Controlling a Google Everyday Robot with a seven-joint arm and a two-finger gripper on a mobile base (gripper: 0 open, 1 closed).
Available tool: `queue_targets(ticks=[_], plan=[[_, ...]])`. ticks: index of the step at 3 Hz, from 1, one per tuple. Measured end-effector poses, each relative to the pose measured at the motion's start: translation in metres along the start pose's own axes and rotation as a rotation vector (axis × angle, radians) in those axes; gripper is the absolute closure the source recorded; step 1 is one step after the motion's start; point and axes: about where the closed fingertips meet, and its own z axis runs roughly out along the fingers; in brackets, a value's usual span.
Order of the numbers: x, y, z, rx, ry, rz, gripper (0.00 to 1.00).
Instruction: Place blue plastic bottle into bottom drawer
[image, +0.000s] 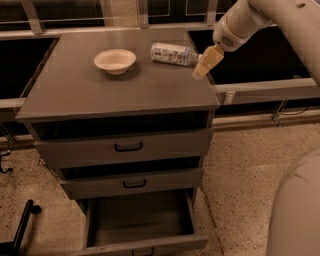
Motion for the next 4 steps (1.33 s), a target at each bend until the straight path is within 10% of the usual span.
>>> queue_targets(ticks=[4], plan=[[-0.017, -0.05, 0.088, 0.12, -0.126, 0.143, 0.0]])
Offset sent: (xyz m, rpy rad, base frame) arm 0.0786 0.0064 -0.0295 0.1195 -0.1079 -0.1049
